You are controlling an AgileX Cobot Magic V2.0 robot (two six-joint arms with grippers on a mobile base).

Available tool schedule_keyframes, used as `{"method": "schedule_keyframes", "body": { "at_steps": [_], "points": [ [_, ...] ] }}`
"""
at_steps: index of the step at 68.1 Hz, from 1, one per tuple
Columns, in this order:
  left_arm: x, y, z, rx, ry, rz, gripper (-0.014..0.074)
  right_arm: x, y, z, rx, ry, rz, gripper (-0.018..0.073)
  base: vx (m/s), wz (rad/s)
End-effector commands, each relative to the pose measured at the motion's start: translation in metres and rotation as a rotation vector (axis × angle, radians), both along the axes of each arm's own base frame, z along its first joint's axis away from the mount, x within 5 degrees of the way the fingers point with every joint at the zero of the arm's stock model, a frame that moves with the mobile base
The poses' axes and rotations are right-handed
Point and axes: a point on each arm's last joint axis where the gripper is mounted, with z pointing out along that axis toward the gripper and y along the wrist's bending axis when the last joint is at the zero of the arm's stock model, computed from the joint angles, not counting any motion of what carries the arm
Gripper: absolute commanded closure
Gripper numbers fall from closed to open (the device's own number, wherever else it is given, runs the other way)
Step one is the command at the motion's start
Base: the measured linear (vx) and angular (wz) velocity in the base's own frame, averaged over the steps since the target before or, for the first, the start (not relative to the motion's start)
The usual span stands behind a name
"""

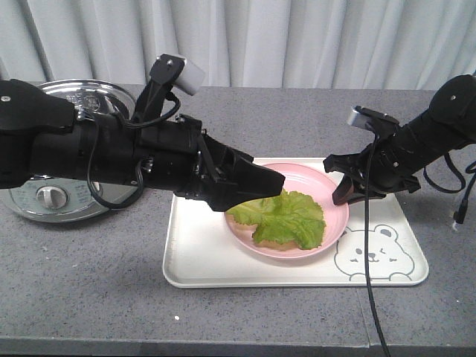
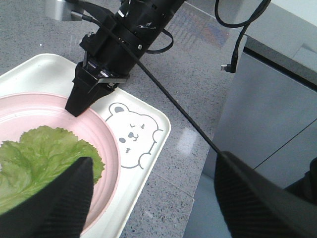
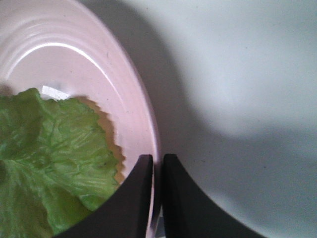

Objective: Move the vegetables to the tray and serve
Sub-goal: 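Drag the pink plate with the lettuce onto the cream tray, then open the right gripper and pull it back from the plate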

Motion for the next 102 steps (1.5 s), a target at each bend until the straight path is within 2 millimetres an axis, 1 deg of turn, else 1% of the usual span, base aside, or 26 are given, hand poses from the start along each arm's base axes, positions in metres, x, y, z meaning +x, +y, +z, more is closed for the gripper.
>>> {"method": "schedule_keyframes", "body": {
  "at_steps": [1, 15, 21, 27, 34, 41, 46, 52, 58, 61, 69, 78, 86, 94, 102],
  "points": [
    [-0.007, 0.002, 0.022, -0.074, -0.028, 0.006, 0.0092, 0.0, 0.002, 0.029, 0.034, -0.089, -0.02, 0.0419, 0.0, 0.0],
    [-0.007, 0.002, 0.022, -0.074, -0.028, 0.006, 0.0092, -0.001, 0.002, 0.029, 0.034, -0.088, -0.02, 0.0221, 0.0, 0.0],
    [-0.007, 0.002, 0.022, -0.074, -0.028, 0.006, 0.0092, -0.001, 0.0, 0.031, 0.026, -0.096, -0.015, 0.0174, 0.0, 0.0],
    [-0.007, 0.002, 0.022, -0.074, -0.028, 0.006, 0.0092, -0.004, -0.004, 0.037, -0.022, -0.119, 0.002, 0.0167, 0.0, 0.0],
    [-0.007, 0.002, 0.022, -0.074, -0.028, 0.006, 0.0092, -0.012, -0.01, 0.053, -0.097, -0.156, 0.0, 0.0168, 0.0, 0.0],
    [-0.007, 0.002, 0.022, -0.074, -0.028, 0.006, 0.0092, -0.026, -0.017, 0.077, -0.17, -0.199, -0.014, 0.0168, 0.0, 0.0],
    [-0.007, 0.002, 0.022, -0.074, -0.028, 0.006, 0.0092, -0.041, -0.021, 0.097, -0.22, -0.234, -0.015, 0.0168, 0.0, 0.0],
    [-0.007, 0.002, 0.022, -0.074, -0.028, 0.006, 0.0092, -0.059, -0.022, 0.121, -0.228, -0.282, -0.017, 0.0168, 0.0, 0.0],
    [-0.007, 0.002, 0.022, -0.074, -0.028, 0.006, 0.0092, -0.08, -0.021, 0.141, -0.215, -0.323, -0.018, 0.0168, 0.0, 0.0],
    [-0.007, 0.002, 0.022, -0.074, -0.028, 0.006, 0.0092, -0.092, -0.02, 0.144, -0.205, -0.34, -0.024, 0.0168, 0.0, 0.0],
    [-0.007, 0.002, 0.022, -0.074, -0.028, 0.006, 0.0092, -0.123, -0.021, 0.147, -0.212, -0.401, -0.025, 0.0168, 0.0, 0.0],
    [-0.007, 0.002, 0.022, -0.074, -0.028, 0.006, 0.0092, -0.159, -0.022, 0.141, -0.216, -0.426, -0.025, 0.0168, 0.0, 0.0],
    [-0.007, 0.002, 0.022, -0.074, -0.028, 0.006, 0.0092, -0.186, -0.024, 0.136, -0.225, -0.443, -0.026, 0.0168, 0.0, 0.0],
    [-0.007, 0.002, 0.023, -0.08, -0.025, 0.008, 0.0092, -0.204, -0.025, 0.128, -0.242, -0.449, -0.027, 0.0168, 0.0, 0.0],
    [-0.009, 0.002, 0.021, -0.052, -0.028, -0.009, 0.0092, -0.214, -0.027, 0.122, -0.257, -0.457, -0.029, 0.0168, 0.0, 0.0]
  ]
}}
